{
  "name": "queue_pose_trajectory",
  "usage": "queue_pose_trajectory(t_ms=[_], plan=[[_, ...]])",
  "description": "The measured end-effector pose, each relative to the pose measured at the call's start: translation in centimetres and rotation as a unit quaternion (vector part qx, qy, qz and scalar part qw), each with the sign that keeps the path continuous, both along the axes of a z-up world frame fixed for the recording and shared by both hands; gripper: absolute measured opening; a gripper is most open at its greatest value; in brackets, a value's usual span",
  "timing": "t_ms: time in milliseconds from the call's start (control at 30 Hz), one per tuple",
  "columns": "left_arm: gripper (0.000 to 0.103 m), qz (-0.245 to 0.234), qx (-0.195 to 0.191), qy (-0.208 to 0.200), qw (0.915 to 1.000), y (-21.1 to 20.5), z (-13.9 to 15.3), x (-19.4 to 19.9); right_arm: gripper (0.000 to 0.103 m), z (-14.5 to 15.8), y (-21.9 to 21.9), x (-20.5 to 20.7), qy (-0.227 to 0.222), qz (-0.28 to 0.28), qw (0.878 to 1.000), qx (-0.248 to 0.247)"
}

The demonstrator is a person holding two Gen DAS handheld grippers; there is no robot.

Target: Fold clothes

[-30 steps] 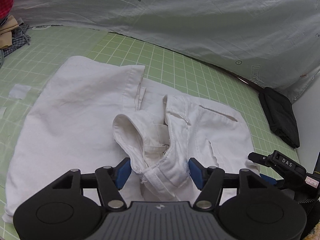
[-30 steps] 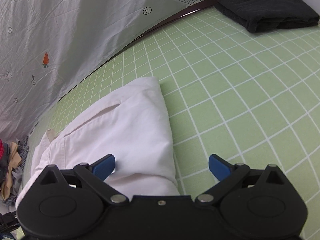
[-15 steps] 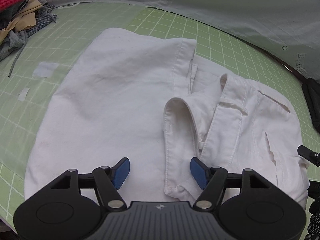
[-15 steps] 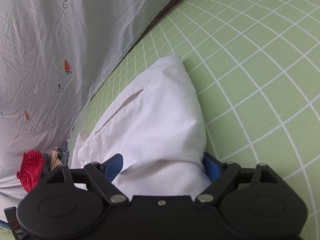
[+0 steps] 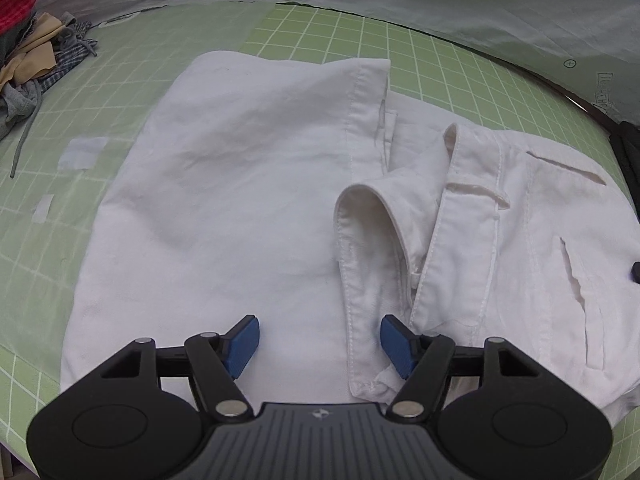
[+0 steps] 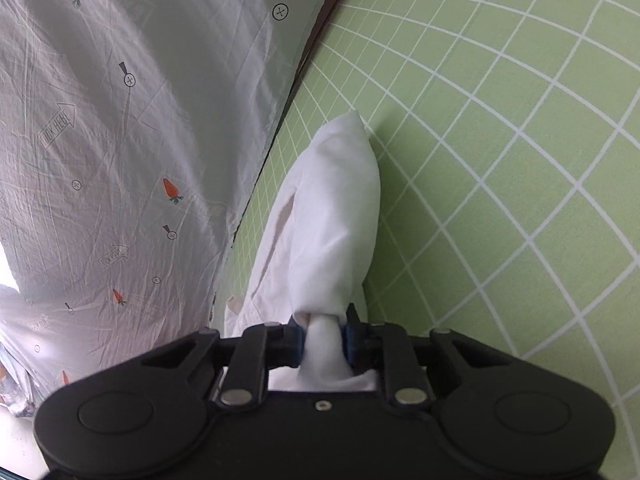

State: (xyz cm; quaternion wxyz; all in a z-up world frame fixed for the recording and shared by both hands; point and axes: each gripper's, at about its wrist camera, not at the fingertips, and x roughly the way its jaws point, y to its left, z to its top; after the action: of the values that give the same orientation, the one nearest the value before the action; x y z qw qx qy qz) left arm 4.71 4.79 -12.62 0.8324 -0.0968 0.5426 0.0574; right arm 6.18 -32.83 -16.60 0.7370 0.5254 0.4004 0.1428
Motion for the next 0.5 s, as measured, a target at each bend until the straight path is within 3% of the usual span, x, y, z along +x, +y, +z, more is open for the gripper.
queue_pose_trajectory(t_ms=[267,500], plan=[[0.068,-0.034,-0.012,-0.016,0.9992,2.4,2.1,0.0,0.019,5.5,3.6,-0.7,-0.053,-0.007,0.998,0.038],[0.068,-0.038,-0.033,-0.031,0.9983,6.0,2.9,-1.8,0.020,7.0,9.9,-1.1,-0.063,-0.018,0.993,0.096]])
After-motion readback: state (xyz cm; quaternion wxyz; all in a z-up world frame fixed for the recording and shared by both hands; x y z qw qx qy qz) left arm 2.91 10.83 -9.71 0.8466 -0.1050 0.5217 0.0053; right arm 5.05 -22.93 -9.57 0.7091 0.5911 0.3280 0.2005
